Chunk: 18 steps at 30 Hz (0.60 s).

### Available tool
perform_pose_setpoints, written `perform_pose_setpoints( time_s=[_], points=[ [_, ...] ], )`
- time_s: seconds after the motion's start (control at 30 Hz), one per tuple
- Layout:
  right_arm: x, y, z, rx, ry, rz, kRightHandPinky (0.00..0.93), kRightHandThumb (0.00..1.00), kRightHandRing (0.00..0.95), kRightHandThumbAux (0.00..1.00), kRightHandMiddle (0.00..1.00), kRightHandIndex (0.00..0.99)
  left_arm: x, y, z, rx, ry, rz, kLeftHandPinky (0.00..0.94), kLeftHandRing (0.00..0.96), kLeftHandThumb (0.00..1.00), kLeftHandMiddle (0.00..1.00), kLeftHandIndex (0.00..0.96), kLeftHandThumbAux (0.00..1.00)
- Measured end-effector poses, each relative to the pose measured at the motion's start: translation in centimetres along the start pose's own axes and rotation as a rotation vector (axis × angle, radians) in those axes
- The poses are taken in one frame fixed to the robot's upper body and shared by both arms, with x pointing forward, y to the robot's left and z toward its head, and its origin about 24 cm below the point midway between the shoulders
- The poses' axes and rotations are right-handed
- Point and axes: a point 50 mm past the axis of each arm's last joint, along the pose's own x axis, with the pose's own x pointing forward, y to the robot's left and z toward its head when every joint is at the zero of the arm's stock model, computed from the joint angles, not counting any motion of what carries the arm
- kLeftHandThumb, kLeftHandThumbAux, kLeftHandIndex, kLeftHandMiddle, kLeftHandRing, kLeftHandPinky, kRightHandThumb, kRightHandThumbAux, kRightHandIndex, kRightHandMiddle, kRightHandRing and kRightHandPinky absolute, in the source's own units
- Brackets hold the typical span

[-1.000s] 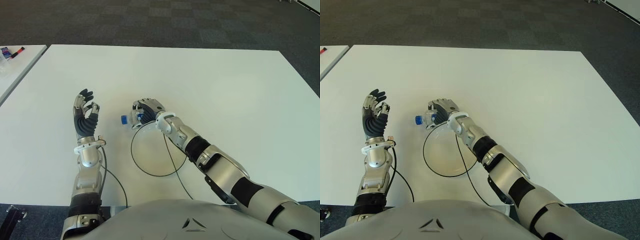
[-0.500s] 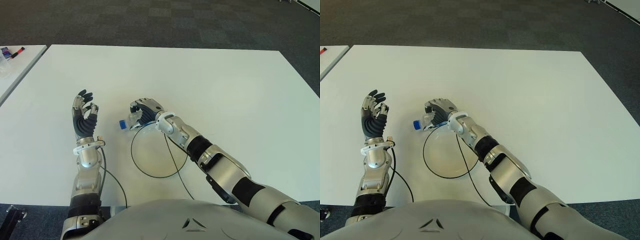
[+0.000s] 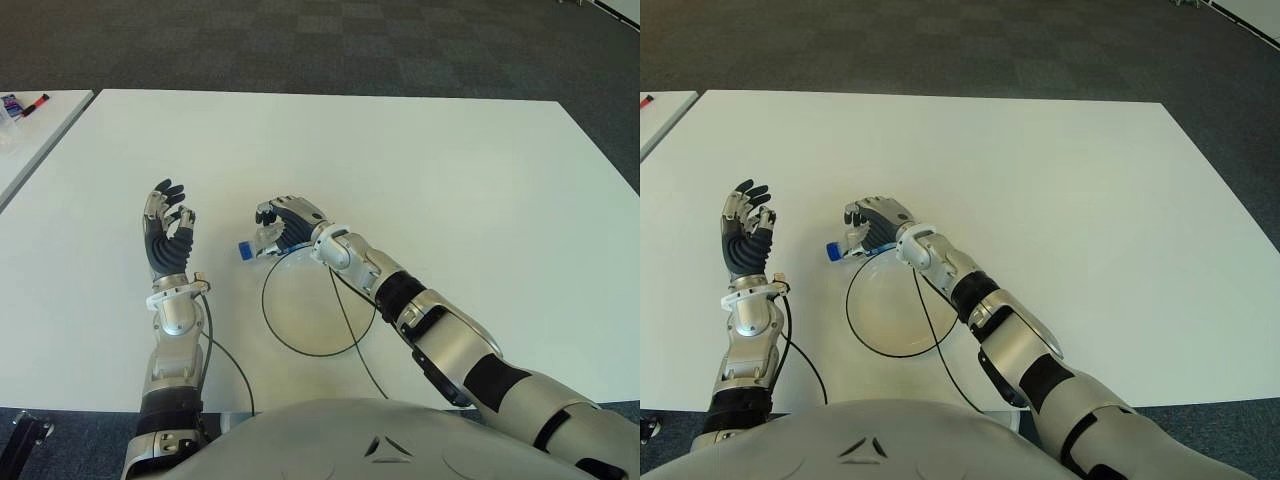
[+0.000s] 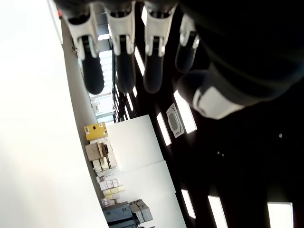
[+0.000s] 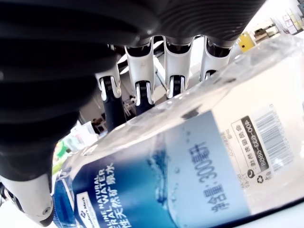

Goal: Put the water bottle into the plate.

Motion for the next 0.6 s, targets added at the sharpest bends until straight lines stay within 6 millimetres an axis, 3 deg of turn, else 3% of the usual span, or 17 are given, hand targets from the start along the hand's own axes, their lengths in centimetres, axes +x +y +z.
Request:
perform_pose_setpoints(
  time_s=[0.6],
  points=[
    [-0.34,-0.1,-0.15,0.019,-0.042,-0.078,0.511,1.0,0.502,0.672,0.459,0.345,-0.06,-0.02,-0.02,0.009,-0.01,0.002,0.303,0.255,0.654,0.248,0.176,0.618]
  ],
)
